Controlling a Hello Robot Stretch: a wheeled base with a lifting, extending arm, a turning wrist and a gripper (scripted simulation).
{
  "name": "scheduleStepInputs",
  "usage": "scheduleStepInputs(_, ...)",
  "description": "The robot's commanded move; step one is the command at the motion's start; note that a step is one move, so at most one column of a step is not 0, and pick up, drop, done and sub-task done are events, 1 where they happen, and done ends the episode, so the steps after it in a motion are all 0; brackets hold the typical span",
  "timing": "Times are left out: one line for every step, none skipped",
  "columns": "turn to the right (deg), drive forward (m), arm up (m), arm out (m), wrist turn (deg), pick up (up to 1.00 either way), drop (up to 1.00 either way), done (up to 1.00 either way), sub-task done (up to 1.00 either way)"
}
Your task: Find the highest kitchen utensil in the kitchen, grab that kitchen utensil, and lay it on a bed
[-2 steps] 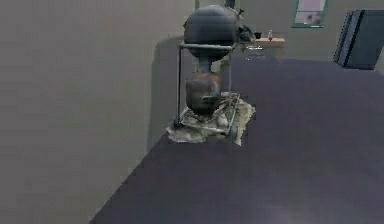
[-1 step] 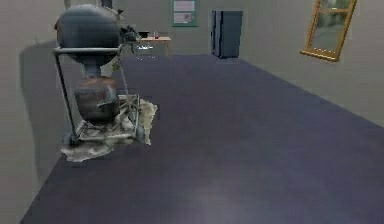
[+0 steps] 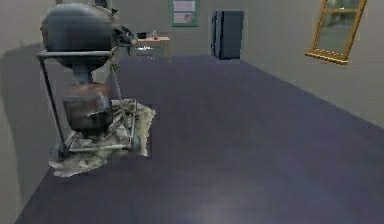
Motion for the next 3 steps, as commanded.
scheduleStepInputs(6.0,0.00,0.00,0.00,0.0,0.00,0.00,0.00,0.00)
scheduleStepInputs(0.0,1.00,0.00,0.00,0.0,0.00,0.00,0.00,0.00)
scheduleStepInputs(0.0,0.50,0.00,0.00,0.0,0.00,0.00,0.00,0.00)
